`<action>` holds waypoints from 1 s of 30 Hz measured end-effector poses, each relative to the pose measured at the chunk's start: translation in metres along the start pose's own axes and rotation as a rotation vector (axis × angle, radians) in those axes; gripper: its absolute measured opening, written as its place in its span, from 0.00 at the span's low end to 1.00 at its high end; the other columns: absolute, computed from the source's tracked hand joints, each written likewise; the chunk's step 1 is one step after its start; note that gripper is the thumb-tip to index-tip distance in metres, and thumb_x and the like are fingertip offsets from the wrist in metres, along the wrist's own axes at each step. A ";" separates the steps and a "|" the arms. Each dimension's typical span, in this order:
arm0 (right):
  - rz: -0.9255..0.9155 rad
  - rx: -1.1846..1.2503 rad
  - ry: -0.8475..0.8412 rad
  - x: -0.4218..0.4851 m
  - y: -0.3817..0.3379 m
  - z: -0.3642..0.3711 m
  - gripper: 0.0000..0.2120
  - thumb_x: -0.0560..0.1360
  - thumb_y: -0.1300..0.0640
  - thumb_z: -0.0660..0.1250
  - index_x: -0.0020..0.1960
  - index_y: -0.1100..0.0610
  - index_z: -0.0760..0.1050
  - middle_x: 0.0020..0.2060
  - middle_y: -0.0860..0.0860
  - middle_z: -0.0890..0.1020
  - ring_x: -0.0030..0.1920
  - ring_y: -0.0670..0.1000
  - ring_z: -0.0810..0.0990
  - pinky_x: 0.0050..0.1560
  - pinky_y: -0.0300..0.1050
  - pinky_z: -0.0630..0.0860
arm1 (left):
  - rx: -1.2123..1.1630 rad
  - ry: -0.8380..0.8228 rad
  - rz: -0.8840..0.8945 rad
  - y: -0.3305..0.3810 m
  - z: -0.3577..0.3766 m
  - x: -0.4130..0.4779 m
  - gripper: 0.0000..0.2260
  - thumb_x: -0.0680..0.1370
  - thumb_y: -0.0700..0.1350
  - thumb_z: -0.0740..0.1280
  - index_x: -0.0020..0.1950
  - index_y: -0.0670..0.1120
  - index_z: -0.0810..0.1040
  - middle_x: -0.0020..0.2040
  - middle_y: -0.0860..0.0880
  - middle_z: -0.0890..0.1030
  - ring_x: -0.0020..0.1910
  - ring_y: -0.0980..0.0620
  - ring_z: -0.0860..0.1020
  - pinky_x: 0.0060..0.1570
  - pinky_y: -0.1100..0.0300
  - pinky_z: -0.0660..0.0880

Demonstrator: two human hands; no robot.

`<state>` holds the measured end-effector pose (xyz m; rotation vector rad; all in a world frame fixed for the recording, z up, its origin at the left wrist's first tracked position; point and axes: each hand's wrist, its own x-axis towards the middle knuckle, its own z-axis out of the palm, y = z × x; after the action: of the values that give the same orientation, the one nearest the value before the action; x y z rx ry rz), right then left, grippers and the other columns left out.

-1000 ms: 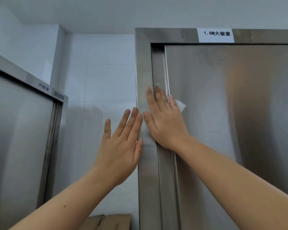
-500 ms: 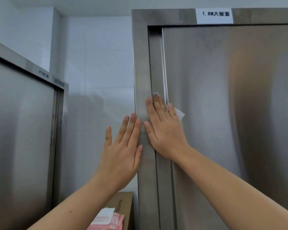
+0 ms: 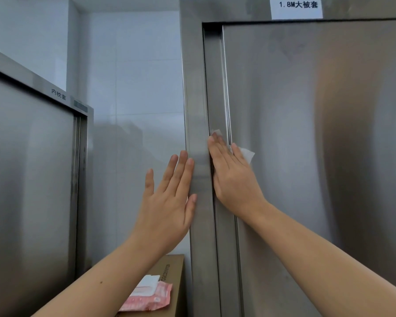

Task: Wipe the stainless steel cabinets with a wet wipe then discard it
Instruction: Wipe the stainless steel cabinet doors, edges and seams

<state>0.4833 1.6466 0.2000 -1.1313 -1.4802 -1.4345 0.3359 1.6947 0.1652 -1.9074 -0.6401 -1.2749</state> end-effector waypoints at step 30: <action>0.163 -0.080 -0.226 -0.110 -0.008 -0.028 0.29 0.74 0.56 0.66 0.70 0.67 0.62 0.69 0.63 0.64 0.70 0.63 0.57 0.67 0.65 0.59 | -0.273 -0.087 -0.019 0.060 0.022 -0.095 0.27 0.76 0.46 0.54 0.75 0.42 0.56 0.76 0.44 0.54 0.75 0.49 0.50 0.70 0.44 0.45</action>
<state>0.5078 1.6099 0.0955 -1.4688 -1.4546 -1.2975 0.3560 1.6763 0.0537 -2.1930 -0.5510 -1.3537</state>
